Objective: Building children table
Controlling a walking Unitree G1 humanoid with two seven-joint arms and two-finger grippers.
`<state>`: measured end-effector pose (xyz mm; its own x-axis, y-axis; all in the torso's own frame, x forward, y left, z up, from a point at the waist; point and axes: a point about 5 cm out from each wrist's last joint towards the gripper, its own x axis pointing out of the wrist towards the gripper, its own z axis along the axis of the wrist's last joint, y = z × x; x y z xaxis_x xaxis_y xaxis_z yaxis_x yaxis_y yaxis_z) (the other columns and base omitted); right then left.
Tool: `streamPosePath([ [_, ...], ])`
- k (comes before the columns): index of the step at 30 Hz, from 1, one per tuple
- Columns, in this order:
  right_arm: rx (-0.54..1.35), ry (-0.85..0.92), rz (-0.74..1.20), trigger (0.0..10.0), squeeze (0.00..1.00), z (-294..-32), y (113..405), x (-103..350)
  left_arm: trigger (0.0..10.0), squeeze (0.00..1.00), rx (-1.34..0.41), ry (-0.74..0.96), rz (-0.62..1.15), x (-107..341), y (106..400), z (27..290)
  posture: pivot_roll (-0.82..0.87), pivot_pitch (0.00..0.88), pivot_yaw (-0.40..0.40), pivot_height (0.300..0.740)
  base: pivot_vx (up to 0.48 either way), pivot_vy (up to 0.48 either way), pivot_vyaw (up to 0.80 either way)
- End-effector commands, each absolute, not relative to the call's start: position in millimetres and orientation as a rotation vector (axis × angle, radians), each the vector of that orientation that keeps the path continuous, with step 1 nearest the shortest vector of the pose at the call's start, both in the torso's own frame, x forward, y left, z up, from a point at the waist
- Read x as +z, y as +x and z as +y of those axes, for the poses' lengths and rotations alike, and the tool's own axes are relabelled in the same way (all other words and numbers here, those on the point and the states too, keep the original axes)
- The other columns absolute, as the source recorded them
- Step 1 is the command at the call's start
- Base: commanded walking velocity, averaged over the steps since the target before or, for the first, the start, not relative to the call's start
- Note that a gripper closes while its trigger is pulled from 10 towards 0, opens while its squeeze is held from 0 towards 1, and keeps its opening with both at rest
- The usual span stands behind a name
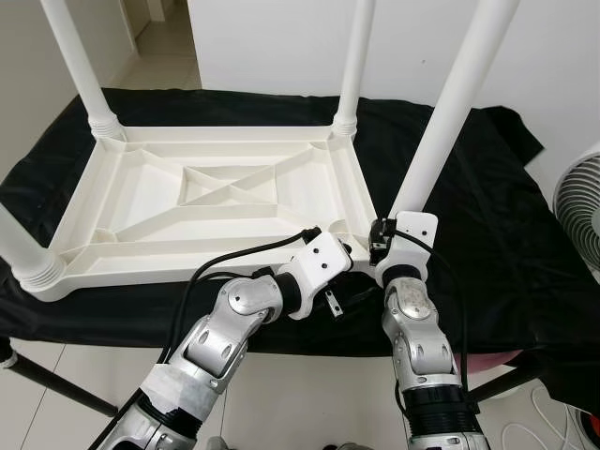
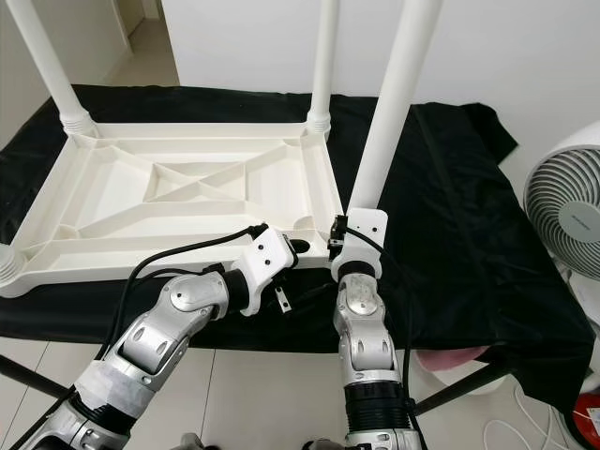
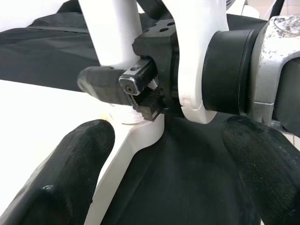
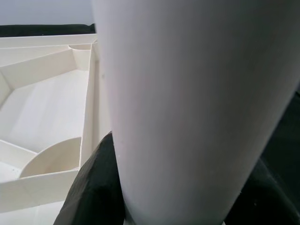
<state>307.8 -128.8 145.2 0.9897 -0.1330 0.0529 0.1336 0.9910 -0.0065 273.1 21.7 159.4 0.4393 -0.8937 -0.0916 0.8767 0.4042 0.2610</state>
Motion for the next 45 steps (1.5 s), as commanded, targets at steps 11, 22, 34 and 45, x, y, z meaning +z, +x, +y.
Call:
streamPosePath([
  [11, 0.106, 0.039, -0.028, 10.0, 1.00, -130, 313, 146, 10.0, 0.00, -1.124, 0.307, -0.053, 157, 272, 24, -0.13, 0.034, 0.002, 0.740, 0.000, 0.000, 0.00],
  [22, 0.518, -0.163, -0.020, 10.0, 0.00, -150, 314, 148, 10.0, 0.00, -1.128, 0.308, -0.050, 157, 272, 25, -0.13, 0.036, 0.011, 0.740, 0.000, 0.000, 0.00],
  [34, 0.782, -0.278, -0.001, 10.0, 0.00, -167, 332, 156, 10.0, 0.00, -1.129, 0.313, -0.057, 160, 275, 25, -0.13, 0.036, 0.025, 0.740, 0.000, 0.000, 0.00],
  [45, 0.837, -0.262, 0.078, 0.0, 0.00, -171, 340, 140, 10.0, 0.00, -1.119, 0.309, -0.064, 162, 276, 24, -0.13, 0.033, 0.019, 0.740, 0.000, 0.000, 0.00],
])
